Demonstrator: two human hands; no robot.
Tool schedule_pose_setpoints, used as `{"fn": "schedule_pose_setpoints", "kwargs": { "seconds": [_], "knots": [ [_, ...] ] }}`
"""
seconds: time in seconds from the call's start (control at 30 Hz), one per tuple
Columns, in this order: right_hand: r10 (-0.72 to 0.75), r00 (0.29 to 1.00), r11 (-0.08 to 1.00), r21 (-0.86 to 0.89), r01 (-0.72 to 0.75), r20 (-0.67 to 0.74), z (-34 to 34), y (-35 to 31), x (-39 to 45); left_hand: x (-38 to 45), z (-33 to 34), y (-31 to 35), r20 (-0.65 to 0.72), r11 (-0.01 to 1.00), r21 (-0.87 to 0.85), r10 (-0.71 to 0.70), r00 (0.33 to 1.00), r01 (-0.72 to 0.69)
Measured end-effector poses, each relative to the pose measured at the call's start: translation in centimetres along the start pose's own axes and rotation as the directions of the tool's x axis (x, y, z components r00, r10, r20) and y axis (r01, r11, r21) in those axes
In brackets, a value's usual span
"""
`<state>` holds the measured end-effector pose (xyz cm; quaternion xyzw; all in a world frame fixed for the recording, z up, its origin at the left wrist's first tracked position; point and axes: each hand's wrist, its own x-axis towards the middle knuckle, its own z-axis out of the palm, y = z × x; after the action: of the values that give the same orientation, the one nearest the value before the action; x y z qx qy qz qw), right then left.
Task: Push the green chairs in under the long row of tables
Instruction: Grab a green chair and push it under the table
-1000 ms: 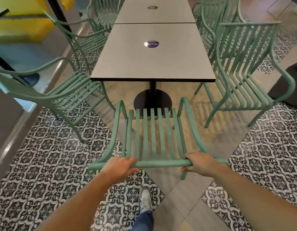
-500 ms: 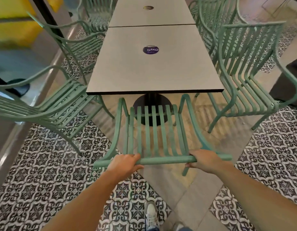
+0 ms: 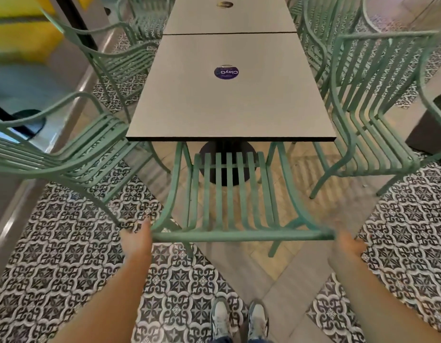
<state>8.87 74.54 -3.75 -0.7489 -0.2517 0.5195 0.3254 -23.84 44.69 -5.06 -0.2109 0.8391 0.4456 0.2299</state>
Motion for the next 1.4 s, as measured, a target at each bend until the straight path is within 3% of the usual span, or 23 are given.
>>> {"fn": "schedule_pose_setpoints", "kwargs": {
  "seconds": [0.03,0.07,0.1,0.17,0.23,0.43,1.0,1.4],
  "knots": [
    [0.209,0.974,0.972,0.091,-0.217,0.086,-0.1,0.2,0.6,-1.1,0.0,-0.3,0.115,0.963,-0.193,-0.168,0.979,0.188],
    [0.317,0.926,0.923,0.157,-0.35,0.203,0.0,0.3,1.1,-2.2,0.2,-0.4,0.255,0.88,-0.338,-0.257,0.932,0.335],
    [0.35,0.891,0.884,0.213,-0.417,0.291,0.5,0.2,1.6,-3.2,0.6,-0.2,0.353,0.805,-0.424,-0.276,0.894,0.416],
    [0.335,0.865,0.84,0.297,-0.454,0.373,1.7,-0.6,1.3,-4.1,1.6,0.6,0.401,0.707,-0.524,-0.286,0.87,0.474],
    [0.337,0.876,0.827,0.336,-0.451,0.346,2.8,-0.9,0.8,-4.4,2.6,1.7,0.389,0.656,-0.574,-0.307,0.869,0.489],
    [0.424,0.832,0.789,0.305,-0.534,0.358,4.2,-1.1,0.2,-3.6,3.9,2.4,0.367,0.634,-0.564,-0.383,0.848,0.53],
    [0.424,0.837,0.808,0.273,-0.522,0.346,9.6,-4.7,3.7,-0.3,7.1,7.1,0.355,0.706,-0.488,-0.376,0.856,0.512],
    [0.439,0.847,0.819,0.255,-0.514,0.3,11.2,-5.4,4.5,0.4,8.3,8.6,0.339,0.648,-0.547,-0.408,0.848,0.53]
  ]
}}
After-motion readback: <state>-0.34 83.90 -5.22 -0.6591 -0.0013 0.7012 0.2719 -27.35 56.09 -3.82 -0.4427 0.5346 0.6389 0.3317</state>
